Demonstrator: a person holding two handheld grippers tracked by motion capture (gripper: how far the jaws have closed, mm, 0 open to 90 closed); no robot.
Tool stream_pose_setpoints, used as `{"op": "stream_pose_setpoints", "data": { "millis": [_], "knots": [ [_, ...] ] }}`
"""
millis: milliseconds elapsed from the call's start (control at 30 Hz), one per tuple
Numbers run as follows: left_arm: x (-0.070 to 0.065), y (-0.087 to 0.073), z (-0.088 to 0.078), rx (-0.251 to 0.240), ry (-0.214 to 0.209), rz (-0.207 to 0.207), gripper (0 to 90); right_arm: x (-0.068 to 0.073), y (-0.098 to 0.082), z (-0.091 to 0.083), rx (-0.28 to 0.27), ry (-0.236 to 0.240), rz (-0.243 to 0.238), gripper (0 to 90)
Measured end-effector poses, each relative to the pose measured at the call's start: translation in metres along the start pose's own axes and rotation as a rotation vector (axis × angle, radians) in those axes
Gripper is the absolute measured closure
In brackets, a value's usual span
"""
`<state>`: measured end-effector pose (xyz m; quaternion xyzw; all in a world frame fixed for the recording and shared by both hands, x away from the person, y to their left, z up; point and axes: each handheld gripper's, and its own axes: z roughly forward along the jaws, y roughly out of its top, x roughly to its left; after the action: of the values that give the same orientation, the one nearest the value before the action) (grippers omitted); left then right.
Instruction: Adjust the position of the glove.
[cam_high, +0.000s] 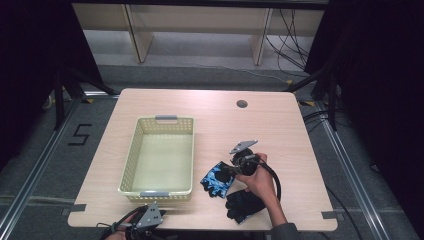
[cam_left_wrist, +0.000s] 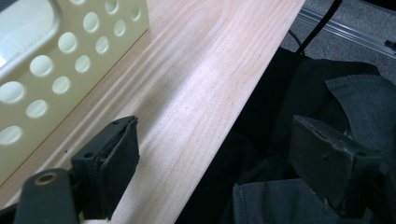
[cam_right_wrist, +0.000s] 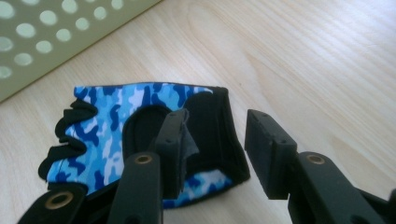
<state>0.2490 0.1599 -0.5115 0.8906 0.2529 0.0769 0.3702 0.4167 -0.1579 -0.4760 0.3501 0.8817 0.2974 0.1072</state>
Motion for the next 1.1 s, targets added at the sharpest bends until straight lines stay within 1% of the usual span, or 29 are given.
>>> {"op": "stream_pose_setpoints", "data": {
  "millis": [33,67,100,133,167,200,267,300,333,367,400,433,467,500,567,600,667,700,733,767,833,867,900,933,967,1000,1033,1067,1100],
  "knots": [
    [0.0,0.0,0.0,-0.002,0.002,-0.012,16.0,-0.001,0.001,0.003,0.002,0.007,0.001,59.9],
    [0.0,0.0,0.0,-0.003,0.004,-0.014,15.9,-0.002,0.002,0.007,0.0,0.016,0.011,59.9],
    [0.0,0.0,0.0,-0.003,0.004,-0.014,15.9,-0.002,0.004,0.013,0.019,0.016,0.036,60.1],
    [0.0,0.0,0.0,-0.006,0.005,-0.016,15.9,-0.002,0.004,0.013,0.019,0.016,0.036,60.1],
    [0.0,0.0,0.0,-0.005,0.005,-0.016,15.9,-0.004,0.004,0.014,0.026,0.021,0.021,60.1],
    [0.0,0.0,0.0,-0.003,0.003,-0.014,15.9,-0.006,0.004,0.019,0.029,0.038,0.052,61.5],
    [-0.001,-0.001,0.001,-0.006,-0.002,-0.018,15.9,-0.008,0.004,0.02,0.028,0.041,0.054,63.0],
    [-0.002,-0.001,0.001,-0.015,-0.004,-0.031,15.9,-0.009,0.003,0.022,0.02,0.053,0.075,65.5],
    [-0.001,0.0,0.0,-0.003,0.005,-0.012,15.9,-0.009,0.002,0.023,0.014,0.064,0.113,67.3],
    [0.0,0.0,0.0,-0.003,0.003,-0.012,16.0,-0.01,0.001,0.023,0.013,0.081,0.121,69.2],
    [0.0,0.0,-0.001,-0.002,0.002,-0.012,15.9,-0.009,0.0,0.022,0.017,0.105,0.143,70.8],
    [0.0,0.0,-0.001,-0.002,0.006,-0.013,15.9,-0.011,-0.001,0.022,0.009,0.109,0.138,70.8],
    [0.0,0.0,-0.001,-0.002,0.006,-0.012,15.9,-0.012,-0.003,0.023,0.024,0.119,0.15,70.9],
    [0.0,0.0,-0.001,-0.001,0.012,-0.007,15.9,-0.015,-0.005,0.023,0.005,0.129,0.17,69.9],
    [0.0,0.0,-0.001,-0.001,0.011,-0.005,16.0,-0.015,-0.005,0.022,0.006,0.128,0.173,69.1],
    [-0.001,0.0,-0.001,-0.006,0.006,-0.011,15.9,-0.014,-0.005,0.023,0.02,0.146,0.154,69.9],
    [0.0,0.0,-0.001,0.001,0.011,-0.004,15.9,-0.013,-0.005,0.023,0.02,0.143,0.156,71.9],
    [0.0,0.0,-0.001,0.0,0.011,-0.006,15.9,-0.012,-0.005,0.023,0.025,0.131,0.155,73.1],
    [0.0,0.0,-0.001,-0.004,0.008,-0.009,15.9,-0.012,-0.005,0.022,0.018,0.127,0.152,77.1],
    [0.0,0.0,-0.001,-0.001,-0.006,-0.016,16.0,-0.011,-0.007,0.023,0.001,0.159,0.179,85.9],
    [-0.001,0.0,-0.001,-0.001,-0.005,-0.016,16.0,-0.011,-0.007,0.023,0.002,0.166,0.174,86.1],
    [-0.001,0.0,-0.001,-0.002,-0.006,-0.017,15.9,-0.011,-0.008,0.021,0.006,0.159,0.185,86.3],
    [-0.001,0.0,-0.001,-0.009,0.001,-0.012,15.9,-0.011,-0.01,0.019,-0.027,0.158,0.2,86.4],
    [-0.001,0.0,-0.002,-0.008,0.005,-0.008,15.9,-0.011,-0.01,0.019,-0.027,0.158,0.2,86.4],
    [-0.001,0.0,-0.002,-0.008,0.009,-0.013,15.9,-0.011,-0.011,0.017,-0.026,0.16,0.211,86.4],
    [-0.001,0.0,-0.002,-0.004,0.012,-0.007,15.9,-0.011,-0.011,0.009,-0.055,0.192,0.206,86.4],
    [0.0,0.0,-0.003,-0.004,0.011,-0.006,15.9,-0.011,-0.011,0.006,-0.071,0.194,0.219,86.5],
    [0.0,0.0,-0.003,-0.004,0.011,-0.006,16.0,-0.011,-0.011,0.006,-0.071,0.194,0.219,86.5],
    [-0.001,0.0,-0.003,-0.007,0.004,-0.011,16.0,-0.011,-0.011,0.001,-0.098,0.209,0.229,86.4]
  ]
}}
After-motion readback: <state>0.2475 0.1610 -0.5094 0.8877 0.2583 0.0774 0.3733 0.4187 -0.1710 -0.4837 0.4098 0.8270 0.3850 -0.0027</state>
